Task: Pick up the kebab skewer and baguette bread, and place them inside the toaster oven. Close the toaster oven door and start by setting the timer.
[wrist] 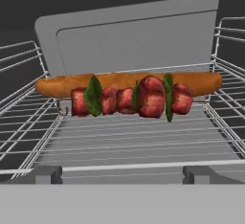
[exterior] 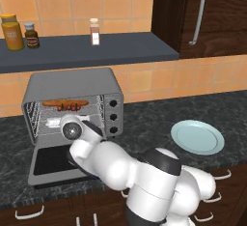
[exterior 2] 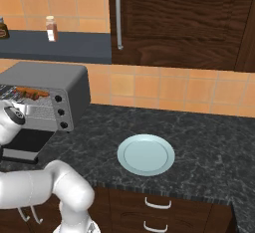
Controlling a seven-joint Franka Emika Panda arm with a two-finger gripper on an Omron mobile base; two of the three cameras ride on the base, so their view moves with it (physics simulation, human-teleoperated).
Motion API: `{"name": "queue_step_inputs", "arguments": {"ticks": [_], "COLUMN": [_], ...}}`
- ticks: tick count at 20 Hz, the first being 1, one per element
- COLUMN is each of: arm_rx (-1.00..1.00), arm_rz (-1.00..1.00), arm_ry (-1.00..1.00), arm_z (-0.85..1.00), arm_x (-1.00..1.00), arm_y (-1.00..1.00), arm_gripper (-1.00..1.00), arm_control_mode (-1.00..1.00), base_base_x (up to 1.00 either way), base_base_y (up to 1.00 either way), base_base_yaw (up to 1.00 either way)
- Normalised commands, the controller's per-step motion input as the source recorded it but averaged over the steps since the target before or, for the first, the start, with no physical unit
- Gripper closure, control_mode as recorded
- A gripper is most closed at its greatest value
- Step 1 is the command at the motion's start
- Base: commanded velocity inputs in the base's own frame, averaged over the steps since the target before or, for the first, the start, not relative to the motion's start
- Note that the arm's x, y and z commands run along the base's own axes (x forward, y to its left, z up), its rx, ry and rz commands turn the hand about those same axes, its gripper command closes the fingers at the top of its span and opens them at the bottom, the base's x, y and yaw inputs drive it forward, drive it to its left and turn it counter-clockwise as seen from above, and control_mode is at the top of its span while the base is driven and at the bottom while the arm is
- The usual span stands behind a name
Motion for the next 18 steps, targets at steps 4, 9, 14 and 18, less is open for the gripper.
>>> {"name": "queue_step_inputs", "arguments": {"ticks": [4, 9, 14, 18], "arm_rx": [0.0, 0.0, 0.0, 0.0], "arm_rz": [0.0, 0.0, 0.0, 0.0], "arm_ry": [0.0, 0.0, 0.0, 0.0], "arm_z": [0.0, 0.0, 0.0, 0.0], "arm_x": [0.21, 0.22, 0.26, 0.01], "arm_y": [0.0, 0.0, 0.0, 0.0], "arm_gripper": [-1.0, -1.0, -1.0, -1.0], "arm_control_mode": [-1.0, -1.0, -1.0, -1.0], "base_base_x": [0.0, 0.0, 0.0, 0.0], "base_base_y": [0.0, 0.0, 0.0, 0.0], "base_base_yaw": [0.0, 0.0, 0.0, 0.0]}}
